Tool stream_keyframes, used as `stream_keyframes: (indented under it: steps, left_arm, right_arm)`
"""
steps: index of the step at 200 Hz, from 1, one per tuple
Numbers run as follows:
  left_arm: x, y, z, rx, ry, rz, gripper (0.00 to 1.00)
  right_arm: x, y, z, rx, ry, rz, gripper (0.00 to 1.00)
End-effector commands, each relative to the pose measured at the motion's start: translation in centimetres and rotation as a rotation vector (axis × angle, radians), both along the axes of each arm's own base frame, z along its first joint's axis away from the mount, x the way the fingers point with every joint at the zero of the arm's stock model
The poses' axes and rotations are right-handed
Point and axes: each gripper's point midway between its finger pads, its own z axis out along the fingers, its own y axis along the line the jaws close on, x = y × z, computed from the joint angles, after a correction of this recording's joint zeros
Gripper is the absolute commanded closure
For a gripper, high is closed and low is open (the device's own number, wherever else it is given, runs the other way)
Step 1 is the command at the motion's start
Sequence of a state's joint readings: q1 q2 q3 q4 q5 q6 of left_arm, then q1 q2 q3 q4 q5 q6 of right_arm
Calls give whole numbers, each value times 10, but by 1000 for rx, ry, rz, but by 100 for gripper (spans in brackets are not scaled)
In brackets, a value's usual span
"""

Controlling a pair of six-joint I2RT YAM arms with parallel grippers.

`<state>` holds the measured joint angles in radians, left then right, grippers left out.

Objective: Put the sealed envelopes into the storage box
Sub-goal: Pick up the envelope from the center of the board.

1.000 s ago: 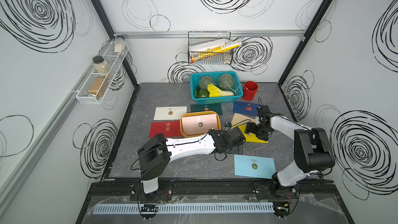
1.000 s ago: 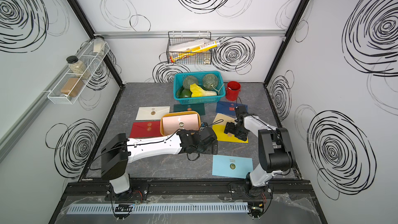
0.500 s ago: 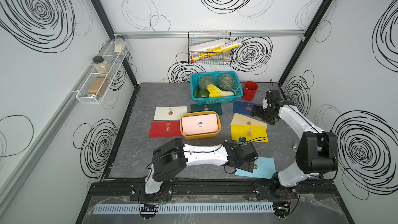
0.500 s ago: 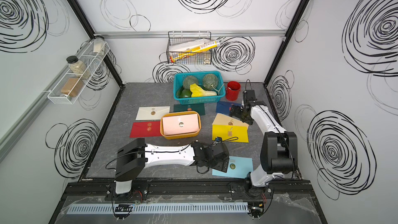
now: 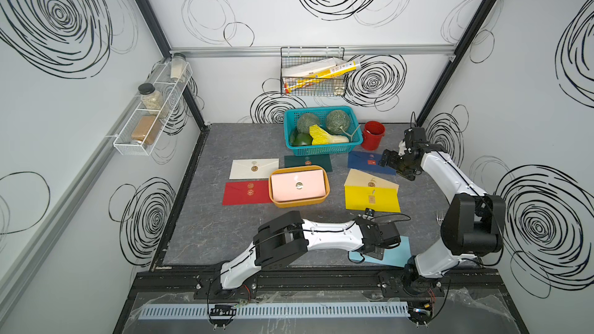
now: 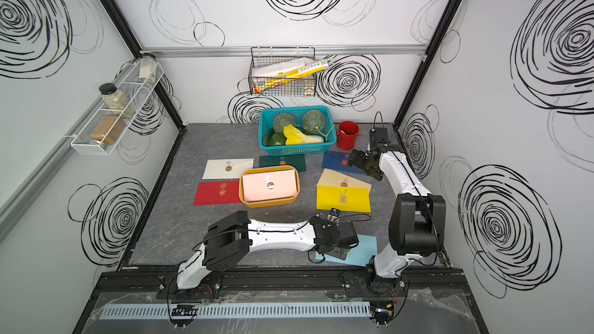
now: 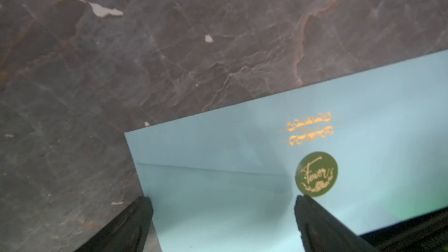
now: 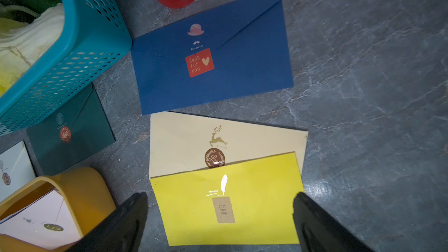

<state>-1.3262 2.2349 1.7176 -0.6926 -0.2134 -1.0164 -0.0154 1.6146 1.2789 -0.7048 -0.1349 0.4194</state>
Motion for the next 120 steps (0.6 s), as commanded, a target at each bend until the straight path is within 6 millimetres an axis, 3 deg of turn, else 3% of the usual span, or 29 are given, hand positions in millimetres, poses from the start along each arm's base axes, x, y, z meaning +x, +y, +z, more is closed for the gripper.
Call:
stream_keyframes:
  steps: [1,57,90,120]
  left_arm:
    - [12,46,-36,179,0,89,1]
    - [28,106,-52,322,-37,171,1]
    - [26,152,-66,346,2,253,1]
    - [19,184,-63,357,6,294,1]
  right_arm:
    - [-6,4,-6,19,28,5,3]
    - [-8,20,-3,83,-12,46,3]
    - [-22,51,-10,61,-2,147,2]
    - [-42,75,-13,73,-4,195,0]
